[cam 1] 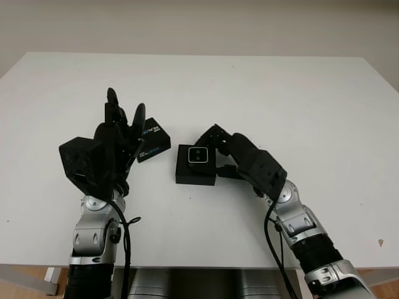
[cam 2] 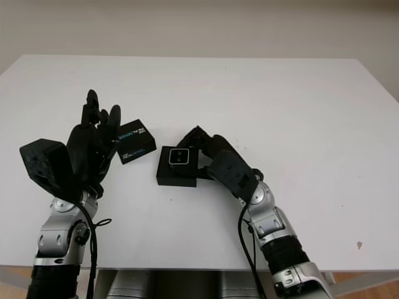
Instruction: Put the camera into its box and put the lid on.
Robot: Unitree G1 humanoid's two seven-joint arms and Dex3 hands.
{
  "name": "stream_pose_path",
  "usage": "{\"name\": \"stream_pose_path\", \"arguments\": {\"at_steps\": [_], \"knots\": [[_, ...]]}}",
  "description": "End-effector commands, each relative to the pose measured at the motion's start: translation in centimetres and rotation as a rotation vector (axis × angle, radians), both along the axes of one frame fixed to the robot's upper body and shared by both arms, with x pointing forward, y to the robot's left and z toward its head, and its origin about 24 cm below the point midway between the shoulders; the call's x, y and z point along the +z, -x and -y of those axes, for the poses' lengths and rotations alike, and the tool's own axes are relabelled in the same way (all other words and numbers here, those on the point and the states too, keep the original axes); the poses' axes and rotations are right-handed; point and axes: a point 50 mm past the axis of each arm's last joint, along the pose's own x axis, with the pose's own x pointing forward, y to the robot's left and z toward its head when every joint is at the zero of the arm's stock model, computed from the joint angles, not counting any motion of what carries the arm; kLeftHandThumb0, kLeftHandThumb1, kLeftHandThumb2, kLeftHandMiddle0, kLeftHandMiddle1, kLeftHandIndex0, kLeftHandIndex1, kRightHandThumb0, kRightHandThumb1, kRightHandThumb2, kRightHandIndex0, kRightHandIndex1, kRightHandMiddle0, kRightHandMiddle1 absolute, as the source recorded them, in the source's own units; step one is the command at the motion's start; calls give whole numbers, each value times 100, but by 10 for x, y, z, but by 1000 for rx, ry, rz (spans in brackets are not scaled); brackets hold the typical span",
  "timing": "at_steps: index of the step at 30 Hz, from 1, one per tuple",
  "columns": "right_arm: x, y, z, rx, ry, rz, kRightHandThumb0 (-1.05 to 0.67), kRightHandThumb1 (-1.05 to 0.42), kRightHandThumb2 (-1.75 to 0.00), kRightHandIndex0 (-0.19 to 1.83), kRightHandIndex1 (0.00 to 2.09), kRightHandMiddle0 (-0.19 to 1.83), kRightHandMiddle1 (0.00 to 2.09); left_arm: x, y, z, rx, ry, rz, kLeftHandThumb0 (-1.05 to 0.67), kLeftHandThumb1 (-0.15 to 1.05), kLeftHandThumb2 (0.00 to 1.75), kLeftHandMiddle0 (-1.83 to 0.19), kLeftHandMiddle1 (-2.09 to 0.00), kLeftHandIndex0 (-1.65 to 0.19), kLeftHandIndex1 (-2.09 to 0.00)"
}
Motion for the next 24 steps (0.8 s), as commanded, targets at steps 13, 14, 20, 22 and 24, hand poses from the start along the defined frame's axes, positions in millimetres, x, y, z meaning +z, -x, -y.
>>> {"name": "stream_pose_path", "arguments": {"at_steps": [13,14,20,22,24], "knots": [[5,-4,-3,2,-8,13,-41,-99,-5,35,5,24,175,3,1,-1,0,-5,21,-72,105,41,19,0,19,0],[5,-4,-3,2,-8,12,-41,-99,-5,35,5,24,175,3,1,-1,1,-8,21,-72,105,41,19,0,19,0],[5,-5,-2,0,-1,16,-41,-100,-5,35,5,24,176,3,1,-2,0,-11,17,-72,105,42,19,0,19,0],[5,-5,-2,-2,-2,14,-41,-100,-5,35,5,24,176,3,2,-1,0,-10,21,-71,105,42,19,0,19,0],[5,-5,-2,-2,-2,13,-41,-100,-5,35,5,25,176,3,2,-1,1,-8,21,-71,105,42,19,0,19,0]]}}
